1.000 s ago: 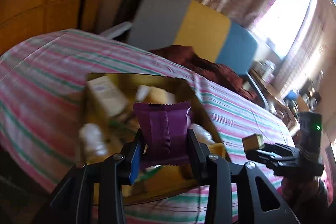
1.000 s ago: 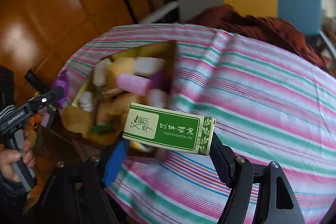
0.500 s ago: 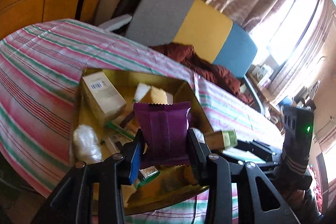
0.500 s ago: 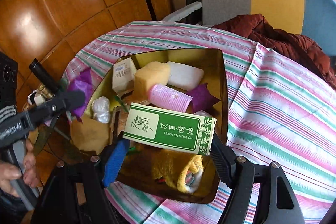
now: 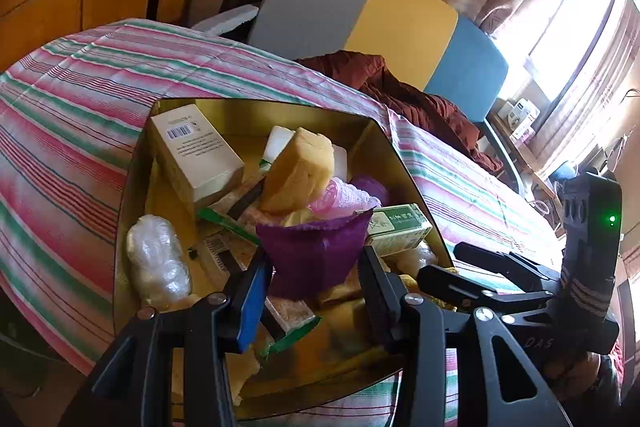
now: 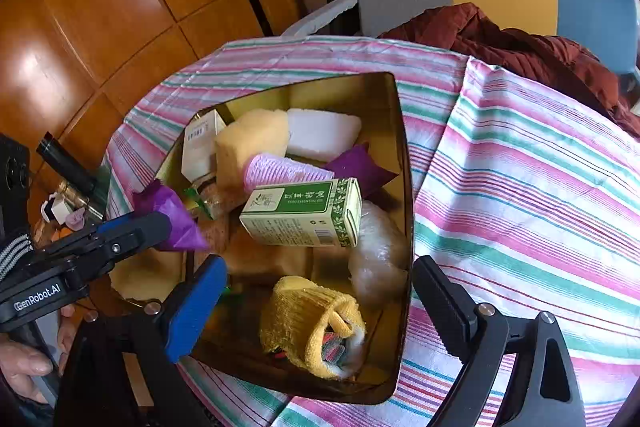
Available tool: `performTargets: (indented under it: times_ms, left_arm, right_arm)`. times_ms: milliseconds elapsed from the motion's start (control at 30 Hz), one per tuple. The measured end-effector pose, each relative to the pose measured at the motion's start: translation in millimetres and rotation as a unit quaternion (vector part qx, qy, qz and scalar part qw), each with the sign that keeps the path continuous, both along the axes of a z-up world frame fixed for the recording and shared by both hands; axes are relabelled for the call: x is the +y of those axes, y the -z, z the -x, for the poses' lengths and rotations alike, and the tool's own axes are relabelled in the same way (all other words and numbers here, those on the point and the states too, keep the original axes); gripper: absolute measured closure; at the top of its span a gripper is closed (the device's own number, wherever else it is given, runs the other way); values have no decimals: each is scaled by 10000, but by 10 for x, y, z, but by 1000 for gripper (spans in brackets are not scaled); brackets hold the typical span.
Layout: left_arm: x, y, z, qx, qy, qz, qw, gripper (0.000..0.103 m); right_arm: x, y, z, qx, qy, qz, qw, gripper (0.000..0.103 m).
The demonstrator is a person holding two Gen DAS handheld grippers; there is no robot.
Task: Organize objects
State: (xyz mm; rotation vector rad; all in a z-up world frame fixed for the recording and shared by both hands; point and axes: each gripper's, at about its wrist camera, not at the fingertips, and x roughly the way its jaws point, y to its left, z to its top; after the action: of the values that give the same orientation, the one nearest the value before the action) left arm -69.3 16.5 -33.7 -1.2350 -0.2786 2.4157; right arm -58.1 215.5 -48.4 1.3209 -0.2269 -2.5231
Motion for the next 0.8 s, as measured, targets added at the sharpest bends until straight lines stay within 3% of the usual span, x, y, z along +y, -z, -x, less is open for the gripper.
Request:
performTargets:
  times_ms: [233, 333, 433, 533, 700, 800]
  left_arm:
    - [58, -43, -33, 90, 233, 92, 9996, 55]
    - [83, -102, 66, 110, 74, 71, 9999, 55]
    - [48, -235, 36, 397, -63, 74, 9992, 55]
    - [14, -291, -62, 615, -186, 390, 9972, 54]
    - [-62, -265, -198, 645, -516, 889, 9926, 53]
    - [-109, -261, -257, 598, -735, 1105, 9893, 53]
  right_arm:
    - [-46, -4, -100, 19, 49, 32, 10000, 8]
    - [-51, 10, -140, 22, 132, -35, 9999, 8]
    - [-35, -9, -200, 78, 170, -10, 9998, 8]
    - [-41, -21, -223, 127, 173, -47, 9998, 8]
    - [-112, -46, -289, 310, 213, -267, 9989, 8]
    - [-136, -76, -342, 423, 309, -364, 9980, 2]
